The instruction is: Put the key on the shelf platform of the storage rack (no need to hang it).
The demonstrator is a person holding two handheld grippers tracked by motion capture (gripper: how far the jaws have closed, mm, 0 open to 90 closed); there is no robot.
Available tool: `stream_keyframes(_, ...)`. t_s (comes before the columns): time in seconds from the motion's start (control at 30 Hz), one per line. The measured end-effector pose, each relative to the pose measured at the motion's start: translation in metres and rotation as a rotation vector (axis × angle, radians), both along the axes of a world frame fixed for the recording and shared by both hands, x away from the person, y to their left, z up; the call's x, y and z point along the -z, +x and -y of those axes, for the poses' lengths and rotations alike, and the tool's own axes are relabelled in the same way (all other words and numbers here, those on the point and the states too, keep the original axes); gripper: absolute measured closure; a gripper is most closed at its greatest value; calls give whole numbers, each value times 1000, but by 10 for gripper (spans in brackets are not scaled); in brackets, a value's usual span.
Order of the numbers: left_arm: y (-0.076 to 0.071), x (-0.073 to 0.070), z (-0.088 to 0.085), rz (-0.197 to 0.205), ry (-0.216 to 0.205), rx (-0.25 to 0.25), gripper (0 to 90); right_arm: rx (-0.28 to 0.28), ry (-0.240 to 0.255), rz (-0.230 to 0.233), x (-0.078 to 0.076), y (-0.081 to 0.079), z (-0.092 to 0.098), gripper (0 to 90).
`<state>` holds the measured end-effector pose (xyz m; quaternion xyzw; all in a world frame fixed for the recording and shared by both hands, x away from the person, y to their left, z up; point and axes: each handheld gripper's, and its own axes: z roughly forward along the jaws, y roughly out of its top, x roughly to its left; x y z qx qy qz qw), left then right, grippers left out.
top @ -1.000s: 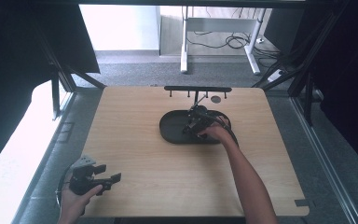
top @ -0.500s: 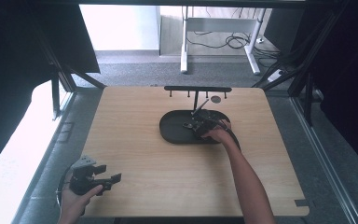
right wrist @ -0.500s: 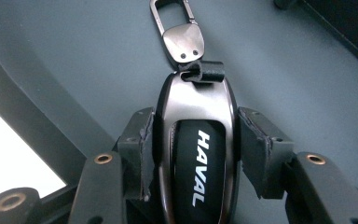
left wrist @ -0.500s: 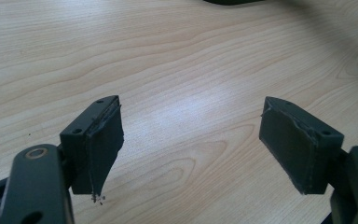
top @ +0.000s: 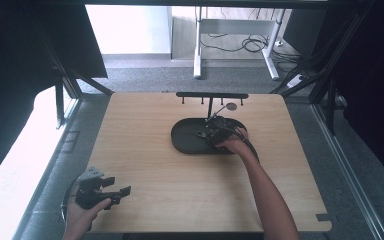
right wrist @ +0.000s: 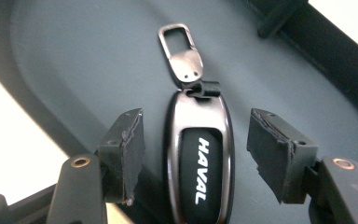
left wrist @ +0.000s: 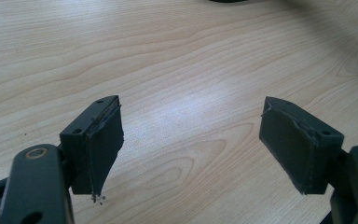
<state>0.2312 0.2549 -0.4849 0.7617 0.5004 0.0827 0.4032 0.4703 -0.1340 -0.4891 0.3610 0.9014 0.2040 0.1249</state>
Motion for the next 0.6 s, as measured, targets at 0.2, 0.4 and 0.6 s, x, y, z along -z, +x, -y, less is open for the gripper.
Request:
stream_keyframes(0.2, 0, 0, 1, -2, 4, 3, 214, -51, 39, 10, -17, -17, -2, 339)
stream_keyframes(0.4, 0, 0, 2, -2, 5, 3, 214, -83, 96, 49, -31, -37, -3, 351)
stream_keyframes(0.6, 0, 0, 3, -2, 5, 5, 214, -108, 129, 72, -40, -59, -2, 353)
